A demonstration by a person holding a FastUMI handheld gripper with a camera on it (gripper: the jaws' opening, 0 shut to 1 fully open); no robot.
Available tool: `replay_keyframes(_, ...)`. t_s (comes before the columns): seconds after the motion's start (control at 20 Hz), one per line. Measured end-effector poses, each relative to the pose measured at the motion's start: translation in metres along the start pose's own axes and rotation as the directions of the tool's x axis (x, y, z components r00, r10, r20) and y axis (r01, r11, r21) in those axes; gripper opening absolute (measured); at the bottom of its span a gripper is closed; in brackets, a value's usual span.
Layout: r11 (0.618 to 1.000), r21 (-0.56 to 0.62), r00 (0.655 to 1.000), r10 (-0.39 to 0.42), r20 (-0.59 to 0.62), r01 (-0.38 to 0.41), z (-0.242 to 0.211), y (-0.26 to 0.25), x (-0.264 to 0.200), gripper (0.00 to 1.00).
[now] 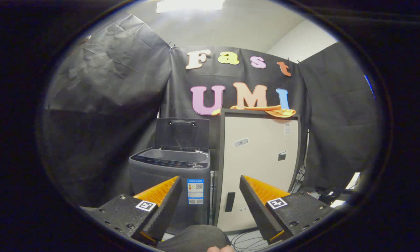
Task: Put the clothes into the washing machine and then close the washing machine lid.
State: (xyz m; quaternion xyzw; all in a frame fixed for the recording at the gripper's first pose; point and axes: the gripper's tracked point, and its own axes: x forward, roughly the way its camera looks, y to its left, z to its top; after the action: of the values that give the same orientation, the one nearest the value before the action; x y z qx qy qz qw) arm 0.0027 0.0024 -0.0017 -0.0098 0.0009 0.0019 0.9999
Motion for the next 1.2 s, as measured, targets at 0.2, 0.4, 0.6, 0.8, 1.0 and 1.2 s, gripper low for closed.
replay_keyframes(0.2, 1.000, -0.003, 1.000, 0.001, -0.001, -0.001, -0.0011, -0.0005, 0.0007, 0.99)
replay_keyframes(0.4, 1.000, -0.005, 1.000, 0.001, 0.001, -0.001, 0.0001, -0.0005, -0.0001, 0.99)
replay_keyframes(0.6, 1.000, -0.005, 1.000, -0.001, -0.003, 0.001, -0.0008, -0.0013, 0.0005, 0.99)
replay_keyframes(0.8, 1.000, -0.008, 1.000, -0.001, -0.001, 0.001, 0.0001, -0.0011, 0.0005, 0.99)
replay_keyframes(1.0, 1.000, -0.007, 1.000, 0.000, -0.004, 0.000, -0.0007, -0.0012, 0.0002, 0.99)
replay_keyframes(1.2, 1.000, -0.009, 1.000, 0.001, -0.004, -0.001, 0.0002, 0.0000, -0.0010, 0.99)
